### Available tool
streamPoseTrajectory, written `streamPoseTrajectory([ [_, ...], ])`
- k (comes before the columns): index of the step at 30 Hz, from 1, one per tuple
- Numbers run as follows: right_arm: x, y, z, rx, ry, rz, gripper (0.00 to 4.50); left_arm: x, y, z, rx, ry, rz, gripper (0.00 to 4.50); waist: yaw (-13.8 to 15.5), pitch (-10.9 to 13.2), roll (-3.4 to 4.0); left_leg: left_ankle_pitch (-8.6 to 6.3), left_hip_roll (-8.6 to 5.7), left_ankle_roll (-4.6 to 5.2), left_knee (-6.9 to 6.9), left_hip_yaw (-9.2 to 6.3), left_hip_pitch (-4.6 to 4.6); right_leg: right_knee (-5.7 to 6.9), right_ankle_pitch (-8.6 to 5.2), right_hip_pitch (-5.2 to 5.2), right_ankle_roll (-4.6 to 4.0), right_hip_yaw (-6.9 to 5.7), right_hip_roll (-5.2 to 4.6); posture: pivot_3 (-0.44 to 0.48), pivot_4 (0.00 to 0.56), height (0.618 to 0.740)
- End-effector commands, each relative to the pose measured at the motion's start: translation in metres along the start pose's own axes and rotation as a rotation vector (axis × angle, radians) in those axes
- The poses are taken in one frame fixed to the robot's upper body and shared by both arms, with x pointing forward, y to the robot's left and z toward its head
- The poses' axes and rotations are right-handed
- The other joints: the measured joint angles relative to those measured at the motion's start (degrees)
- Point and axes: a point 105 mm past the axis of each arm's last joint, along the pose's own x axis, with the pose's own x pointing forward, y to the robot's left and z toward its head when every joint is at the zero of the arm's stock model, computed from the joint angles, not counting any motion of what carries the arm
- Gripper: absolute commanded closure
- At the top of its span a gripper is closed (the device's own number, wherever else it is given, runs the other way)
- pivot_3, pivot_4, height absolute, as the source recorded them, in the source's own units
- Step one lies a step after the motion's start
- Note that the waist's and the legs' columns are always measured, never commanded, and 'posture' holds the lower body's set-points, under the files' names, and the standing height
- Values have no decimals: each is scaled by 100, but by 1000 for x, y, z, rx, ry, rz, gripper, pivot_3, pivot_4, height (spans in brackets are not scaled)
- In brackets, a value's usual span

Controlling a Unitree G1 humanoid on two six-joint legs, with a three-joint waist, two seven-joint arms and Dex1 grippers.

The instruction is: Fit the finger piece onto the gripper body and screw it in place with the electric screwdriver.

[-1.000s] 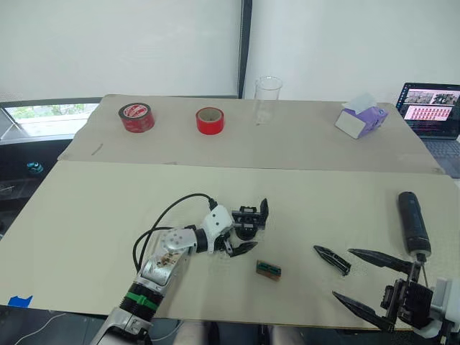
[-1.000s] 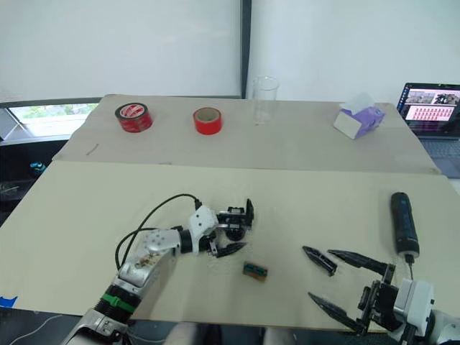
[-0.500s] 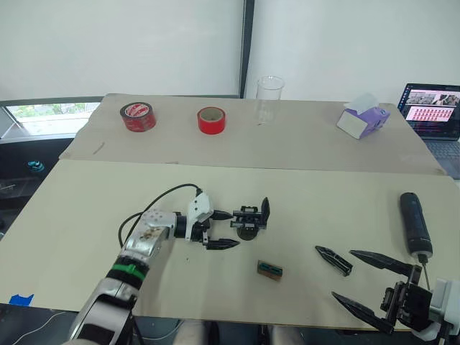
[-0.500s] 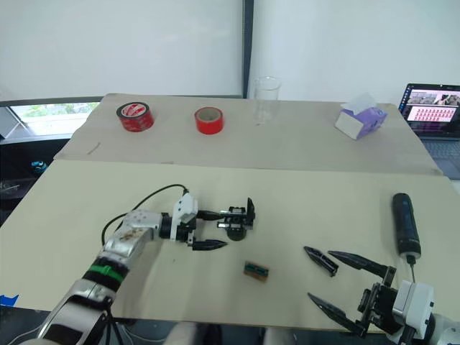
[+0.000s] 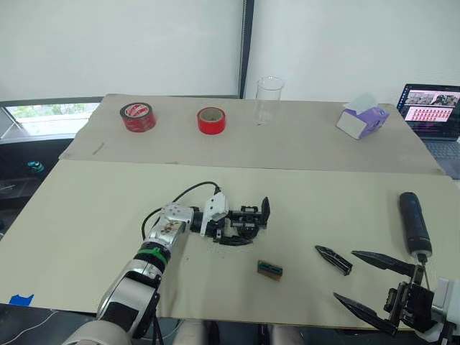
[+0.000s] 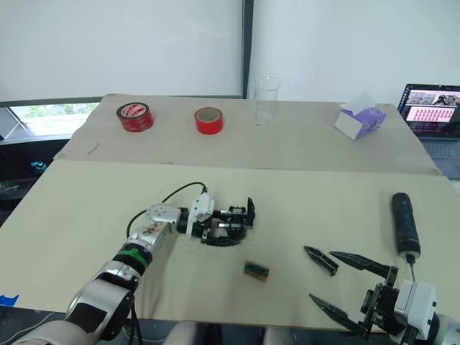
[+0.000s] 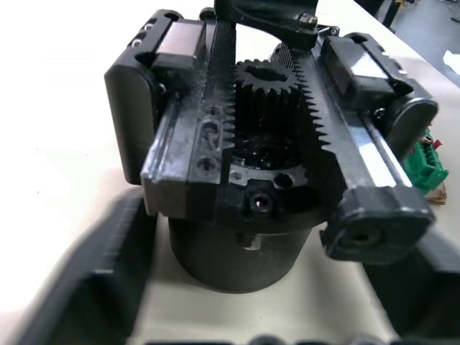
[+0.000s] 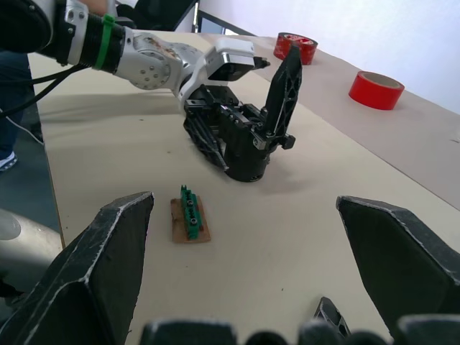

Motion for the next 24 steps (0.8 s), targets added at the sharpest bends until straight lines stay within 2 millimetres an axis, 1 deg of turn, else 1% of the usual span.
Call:
streamPoseTrajectory([
  [1,2,1,7,-36,-24,-4,0,-3,-2,10,-6,-65,117,2197,-32,-1,1,0,2,0,-1,0,0,0,0,-3,0,2,1,0,150,740],
  [3,4,0,7,-35,-31,-6,0,-1,-1,16,-47,-94,233,2197,-59,-1,1,0,3,0,-2,-1,0,3,0,-4,0,4,1,0,150,740],
  [5,7,-1,6,-34,-41,-12,0,3,-7,16,-66,-84,315,2197,-60,0,0,0,4,0,-1,-3,0,4,0,-3,1,5,-2,0,150,740],
  [9,11,-4,6,-32,-62,-19,0,9,-10,14,-92,-60,485,2197,-38,0,1,0,3,0,-1,-3,2,2,0,0,2,7,-5,0,150,740],
  [13,13,-8,8,-15,-100,-40,0,19,-21,8,-90,-34,535,2197,22,-1,1,-1,3,0,-1,-3,5,2,0,2,2,6,-4,0,150,740],
  [15,14,-9,9,-6,-120,-47,0,22,-22,5,-96,-21,559,2197,31,-1,1,-1,3,0,0,-4,5,2,-1,3,0,4,-4,0,150,740],
  [19,15,-13,8,10,-156,-83,0,24,-25,2,-89,-2,543,2197,37,-1,2,-1,2,0,0,-4,7,1,-7,7,-11,4,-5,0,150,740],
  [21,15,-13,7,17,-165,-92,0,20,-23,1,-94,-2,543,1165,36,-1,3,-1,2,0,0,-3,8,1,-15,8,-24,4,-6,0,150,740],
  [22,14,-13,6,19,-166,-94,0,17,-22,1,-91,2,547,837,34,-2,4,-1,2,0,0,-3,8,1,-17,7,-27,4,-6,0,150,740],
  [23,13,-13,5,19,-166,-96,0,13,-21,-1,-89,8,542,352,29,-3,5,-1,2,0,0,-3,9,1,-17,8,-26,4,-6,0,150,740],
  [24,12,-13,5,18,-164,-96,0,11,-21,-2,-85,14,536,73,19,-3,5,-1,2,0,0,-3,9,2,-17,7,-26,4,-5,0,150,740],
])
